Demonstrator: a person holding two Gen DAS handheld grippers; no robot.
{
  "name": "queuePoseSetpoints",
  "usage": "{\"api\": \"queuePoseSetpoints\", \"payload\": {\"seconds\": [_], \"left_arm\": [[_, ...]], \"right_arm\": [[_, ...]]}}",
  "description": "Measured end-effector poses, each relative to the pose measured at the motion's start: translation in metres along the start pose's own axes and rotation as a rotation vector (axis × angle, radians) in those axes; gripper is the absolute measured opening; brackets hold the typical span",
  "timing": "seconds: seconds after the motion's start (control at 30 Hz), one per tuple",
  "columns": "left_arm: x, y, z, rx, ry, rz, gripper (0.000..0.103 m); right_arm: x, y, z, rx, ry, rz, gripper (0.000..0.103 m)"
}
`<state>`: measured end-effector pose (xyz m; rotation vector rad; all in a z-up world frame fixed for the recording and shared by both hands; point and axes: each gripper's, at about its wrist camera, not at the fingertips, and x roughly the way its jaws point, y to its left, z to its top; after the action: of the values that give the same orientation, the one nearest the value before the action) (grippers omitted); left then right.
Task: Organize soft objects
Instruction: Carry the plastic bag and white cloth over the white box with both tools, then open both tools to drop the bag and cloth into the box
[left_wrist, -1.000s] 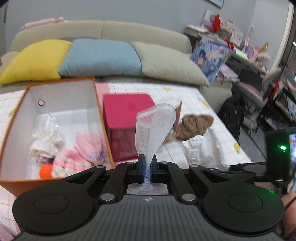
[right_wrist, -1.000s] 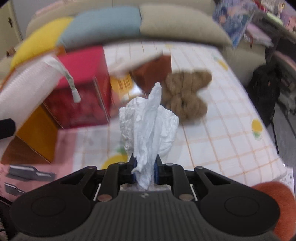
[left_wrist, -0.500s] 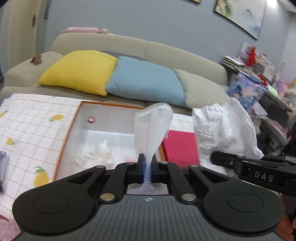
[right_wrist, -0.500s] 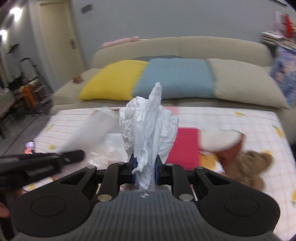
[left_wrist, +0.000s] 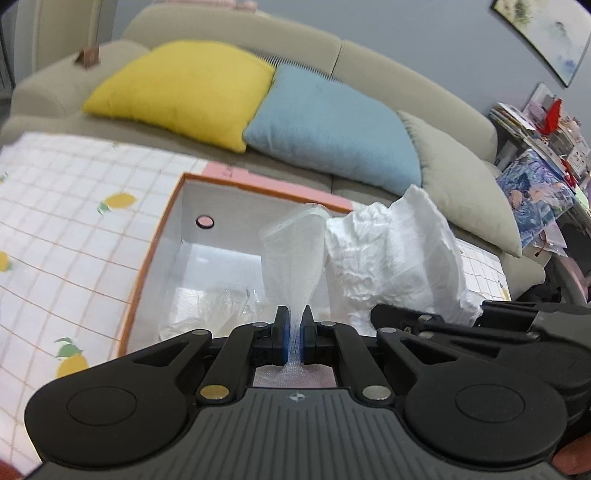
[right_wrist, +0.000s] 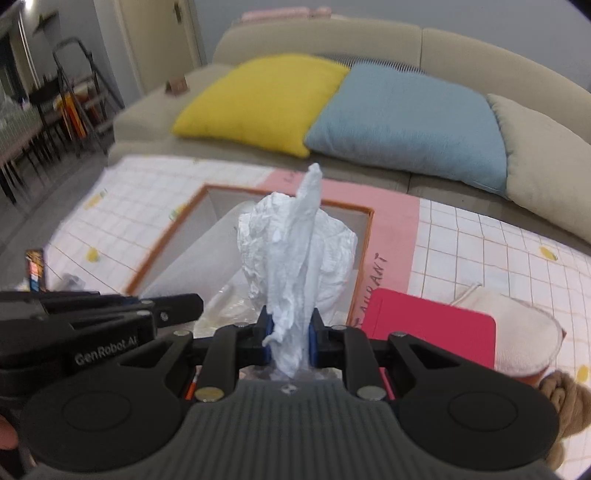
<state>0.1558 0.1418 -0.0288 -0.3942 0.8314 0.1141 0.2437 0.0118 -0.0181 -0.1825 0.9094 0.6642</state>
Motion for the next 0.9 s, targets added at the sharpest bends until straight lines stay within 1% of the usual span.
{"api": "queuePoseSetpoints", "payload": {"seconds": [0.17, 0.3, 0.4, 0.53, 0.57, 0.67, 0.73, 0.83, 0.87, 0.9], "left_arm": [[0.028, 0.008, 0.012, -0.003, 0.058, -0.008, 0.005], [0.049, 0.01, 0.016, 0.002, 0.092, 0.019, 0.005], [0.059, 0.012, 0.019, 0.0, 0.11, 0.026, 0.005], [0.069, 0.018, 0.019, 0.0, 0.134, 0.017, 0.007], [0.072, 0.021, 0.018, -0.007, 0.141, 0.008, 0.009], [0.082, 0.027, 0.019, -0.023, 0.159, 0.013, 0.009], [0.089, 0.031, 0.02, -0.032, 0.17, 0.019, 0.009], [0.092, 0.035, 0.019, -0.034, 0.178, 0.014, 0.009], [0.093, 0.037, 0.02, -0.039, 0.182, 0.009, 0.012], [0.092, 0.038, 0.02, -0.045, 0.184, 0.007, 0.017]], "right_arm": [[0.035, -0.002, 0.009, -0.054, 0.061, -0.036, 0.017], [0.057, -0.004, 0.013, -0.085, 0.091, -0.071, 0.02], [0.067, -0.006, 0.016, -0.093, 0.108, -0.076, 0.02], [0.075, -0.006, 0.021, -0.119, 0.107, -0.05, 0.021], [0.078, -0.007, 0.022, -0.12, 0.116, -0.045, 0.021], [0.09, -0.009, 0.023, -0.101, 0.149, -0.016, 0.022], [0.096, -0.009, 0.023, -0.098, 0.16, -0.007, 0.022], [0.1, -0.005, 0.024, -0.115, 0.16, -0.012, 0.025], [0.101, -0.005, 0.024, -0.115, 0.158, -0.009, 0.026], [0.101, -0.006, 0.025, -0.113, 0.157, -0.005, 0.027]]}}
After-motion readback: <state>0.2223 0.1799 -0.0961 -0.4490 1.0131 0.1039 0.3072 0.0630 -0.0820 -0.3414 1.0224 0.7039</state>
